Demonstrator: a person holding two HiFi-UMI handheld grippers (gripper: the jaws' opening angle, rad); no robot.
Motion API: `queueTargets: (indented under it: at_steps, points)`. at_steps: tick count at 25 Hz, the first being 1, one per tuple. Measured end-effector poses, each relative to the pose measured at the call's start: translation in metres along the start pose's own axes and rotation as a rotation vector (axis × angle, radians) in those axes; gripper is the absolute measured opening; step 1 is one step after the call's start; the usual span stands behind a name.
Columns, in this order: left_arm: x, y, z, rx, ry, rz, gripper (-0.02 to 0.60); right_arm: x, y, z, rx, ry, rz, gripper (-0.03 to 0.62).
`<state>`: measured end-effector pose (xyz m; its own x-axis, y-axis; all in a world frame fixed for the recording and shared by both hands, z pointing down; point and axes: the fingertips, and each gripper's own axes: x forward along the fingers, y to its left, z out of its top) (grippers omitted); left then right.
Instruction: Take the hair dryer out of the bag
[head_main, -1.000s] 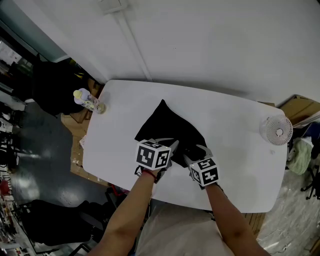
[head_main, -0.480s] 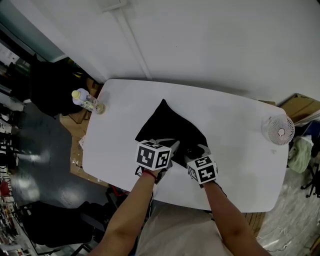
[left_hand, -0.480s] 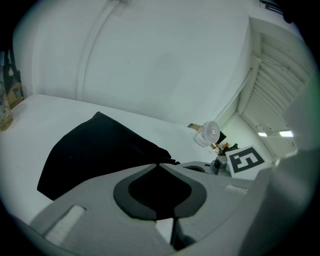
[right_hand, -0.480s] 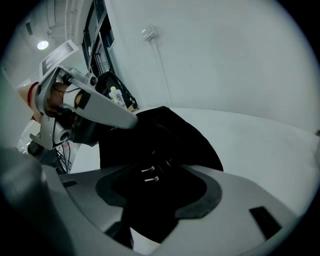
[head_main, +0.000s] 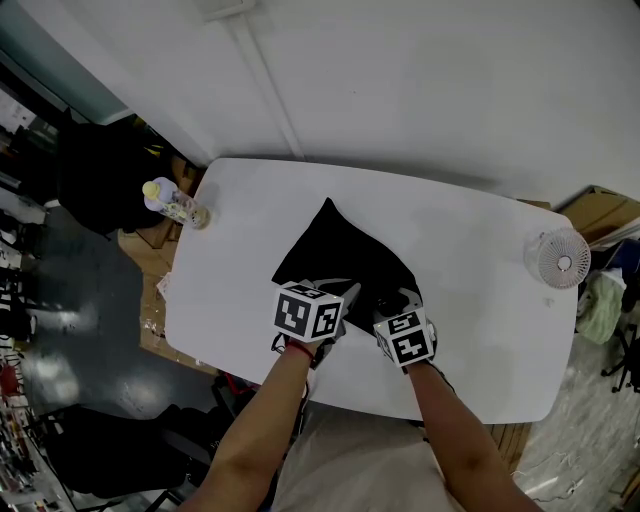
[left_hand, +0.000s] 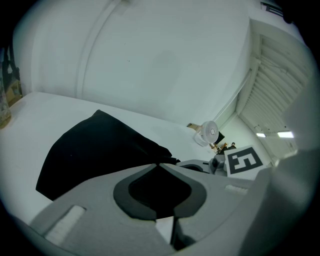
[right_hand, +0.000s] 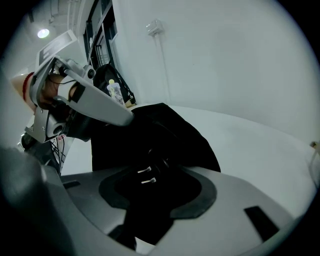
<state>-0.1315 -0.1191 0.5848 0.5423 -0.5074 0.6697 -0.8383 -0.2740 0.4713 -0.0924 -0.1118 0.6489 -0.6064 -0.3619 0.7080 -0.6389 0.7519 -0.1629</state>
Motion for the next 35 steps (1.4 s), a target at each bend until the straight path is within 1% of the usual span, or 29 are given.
queueTargets:
  at_steps: [3, 8, 13, 15, 17, 19, 22, 26, 28, 31, 35]
  points:
    - [0.001, 0.000, 0.001, -0.002, -0.002, -0.003, 0.020, -0.001, -0.002, 0.000, -0.023, 0.009, -0.014, 0.170]
    - [0.001, -0.001, 0.000, -0.006, -0.012, -0.008, 0.020, -0.001, -0.001, 0.001, -0.028, 0.021, -0.017, 0.166]
    - [-0.005, -0.006, 0.008, 0.024, -0.068, -0.026, 0.028, -0.002, -0.002, -0.001, -0.024, 0.026, -0.023, 0.166]
    - [-0.011, -0.008, 0.013, 0.043, -0.085, -0.035, 0.091, -0.002, -0.001, 0.001, -0.022, 0.023, -0.024, 0.166]
    - [-0.019, -0.006, 0.019, 0.059, -0.104, -0.031, 0.123, -0.001, -0.002, -0.001, -0.020, 0.025, -0.024, 0.166]
    - [-0.027, 0.004, 0.026, 0.065, -0.128, -0.007, 0.129, 0.000, -0.002, -0.001, -0.025, 0.024, -0.023, 0.166]
    - [-0.041, 0.030, 0.037, 0.067, -0.159, 0.053, 0.133, 0.000, -0.002, 0.000, -0.033, 0.024, -0.022, 0.166]
    - [-0.058, 0.070, 0.049, 0.116, -0.159, 0.152, 0.140, 0.000, -0.003, -0.001, -0.029, 0.026, -0.019, 0.166]
    - [-0.063, 0.087, 0.053, 0.127, -0.155, 0.186, 0.140, -0.001, -0.002, 0.000, -0.025, 0.029, -0.015, 0.166]
    - [-0.059, 0.108, 0.052, 0.121, -0.132, 0.200, 0.146, -0.002, -0.002, 0.000, -0.025, 0.027, -0.014, 0.166]
    - [-0.044, 0.116, 0.043, 0.136, -0.062, 0.166, 0.245, -0.001, -0.002, 0.001, -0.021, 0.022, -0.015, 0.166]
